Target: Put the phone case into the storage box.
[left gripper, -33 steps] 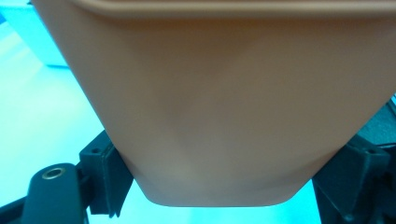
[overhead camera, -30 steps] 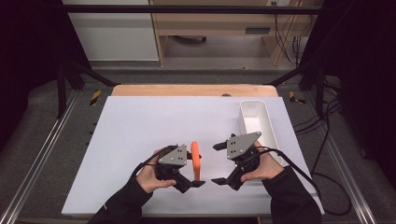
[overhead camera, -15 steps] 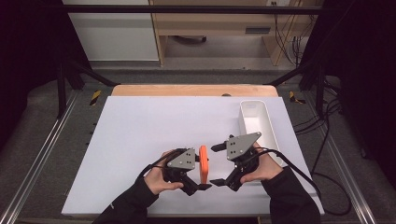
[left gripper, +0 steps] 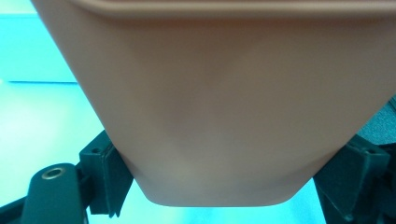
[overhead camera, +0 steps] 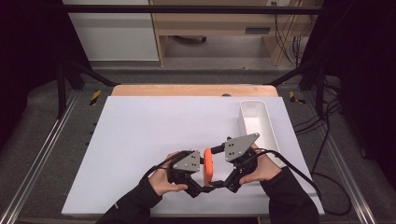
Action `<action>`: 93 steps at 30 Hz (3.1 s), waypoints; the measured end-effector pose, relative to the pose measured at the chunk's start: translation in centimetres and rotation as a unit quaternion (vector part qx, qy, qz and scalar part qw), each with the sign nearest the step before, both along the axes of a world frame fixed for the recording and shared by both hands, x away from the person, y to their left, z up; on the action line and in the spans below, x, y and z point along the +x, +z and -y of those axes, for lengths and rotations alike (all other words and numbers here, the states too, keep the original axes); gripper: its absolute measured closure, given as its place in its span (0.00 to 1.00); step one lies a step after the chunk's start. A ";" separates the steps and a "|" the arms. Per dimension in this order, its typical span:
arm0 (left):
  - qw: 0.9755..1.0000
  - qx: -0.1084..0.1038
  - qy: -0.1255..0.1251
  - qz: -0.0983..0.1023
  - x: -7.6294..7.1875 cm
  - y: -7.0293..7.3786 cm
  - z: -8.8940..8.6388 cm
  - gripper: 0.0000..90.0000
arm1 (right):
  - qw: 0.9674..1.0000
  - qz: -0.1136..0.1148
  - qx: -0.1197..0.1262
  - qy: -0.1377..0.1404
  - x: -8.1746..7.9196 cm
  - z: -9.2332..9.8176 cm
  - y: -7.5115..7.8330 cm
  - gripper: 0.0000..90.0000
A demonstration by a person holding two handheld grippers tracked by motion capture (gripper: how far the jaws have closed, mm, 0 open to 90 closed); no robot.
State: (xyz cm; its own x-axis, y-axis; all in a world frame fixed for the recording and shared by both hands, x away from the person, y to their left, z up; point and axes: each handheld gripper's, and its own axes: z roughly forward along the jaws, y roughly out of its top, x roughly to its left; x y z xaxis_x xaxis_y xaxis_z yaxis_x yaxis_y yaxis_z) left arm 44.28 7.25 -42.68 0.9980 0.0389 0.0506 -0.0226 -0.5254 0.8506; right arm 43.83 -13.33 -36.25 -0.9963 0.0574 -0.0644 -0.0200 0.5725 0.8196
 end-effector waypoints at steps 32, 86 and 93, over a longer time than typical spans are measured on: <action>1.000 0.002 -0.013 0.003 -0.5 -0.6 0.5 0.18 | 0.999 -0.024 0.016 0.028 0.0 -0.2 -0.3 0.16; 0.988 -0.048 0.145 -0.019 0.5 0.1 -9.1 0.01 | 0.996 0.015 0.049 -0.067 0.6 3.4 3.1 0.18; 0.981 -0.063 0.185 -0.016 0.6 -0.1 -11.8 0.02 | 0.994 0.018 0.048 -0.094 0.7 4.2 3.9 0.18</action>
State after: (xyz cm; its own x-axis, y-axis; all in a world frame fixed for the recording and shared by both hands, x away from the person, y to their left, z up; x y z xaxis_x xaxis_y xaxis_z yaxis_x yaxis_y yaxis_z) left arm 44.89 19.10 -42.74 0.9154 0.4024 -0.0086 0.1773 -0.3840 0.9062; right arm 44.53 -17.58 -32.35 -0.9647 0.2495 -0.0843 0.0499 0.4874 0.8718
